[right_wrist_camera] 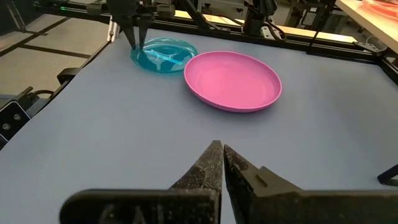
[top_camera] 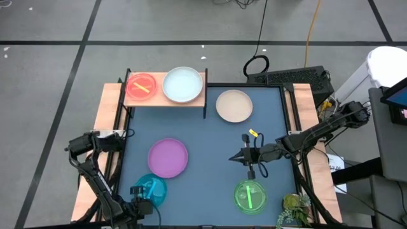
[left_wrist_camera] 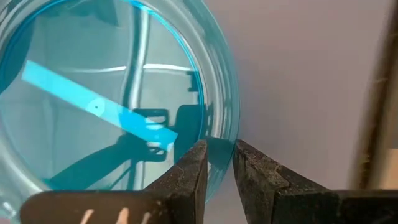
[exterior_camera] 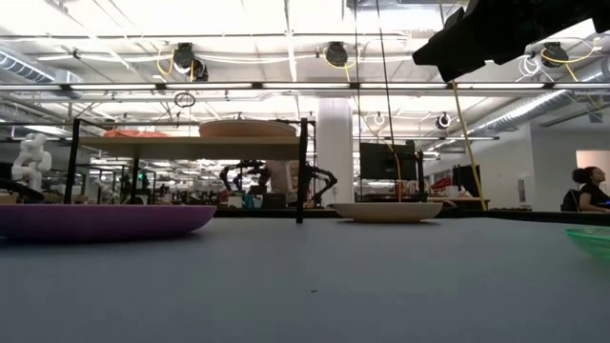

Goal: Place and stack plates onto a shelf
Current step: Stack the blue plate on top of the orange plate on the shelf

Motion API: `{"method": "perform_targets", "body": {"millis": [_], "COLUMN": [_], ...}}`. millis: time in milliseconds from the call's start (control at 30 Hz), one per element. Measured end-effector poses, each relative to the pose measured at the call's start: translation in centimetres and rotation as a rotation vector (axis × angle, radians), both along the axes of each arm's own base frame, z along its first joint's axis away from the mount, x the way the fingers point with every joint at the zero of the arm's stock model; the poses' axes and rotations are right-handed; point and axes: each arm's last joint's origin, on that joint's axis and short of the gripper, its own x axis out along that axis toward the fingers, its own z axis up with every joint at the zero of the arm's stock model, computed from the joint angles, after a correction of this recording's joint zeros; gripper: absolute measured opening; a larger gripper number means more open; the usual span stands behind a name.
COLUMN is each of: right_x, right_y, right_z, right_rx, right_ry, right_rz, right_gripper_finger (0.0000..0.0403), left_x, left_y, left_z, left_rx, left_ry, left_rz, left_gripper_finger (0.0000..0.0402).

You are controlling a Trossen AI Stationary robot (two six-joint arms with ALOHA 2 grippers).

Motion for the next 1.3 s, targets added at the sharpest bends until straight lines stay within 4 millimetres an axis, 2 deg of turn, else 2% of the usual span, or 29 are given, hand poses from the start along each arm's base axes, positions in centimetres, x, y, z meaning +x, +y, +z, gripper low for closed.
{"method": "perform_targets", "body": {"millis": [467,1300], "right_x": [0.00,0.00], "right_y": [0.00,0.00], "right_z": [0.00,-0.01], "right_rx": [0.000,-0.001], "right_ry": [0.000,0.001], "right_rz": [0.000,0.000], "right_gripper_finger": [0.0000,0.0000], "left_x": [0.29,0.56], "left_y": [0.45,0.91], "left_z": [0.44,0.43], "left_rx": [0.010,0.071], "left_ry": [0.091,0.054], "left_rz": [0.025,-0.028], "left_gripper_finger": [0.0081,0.0072]}}
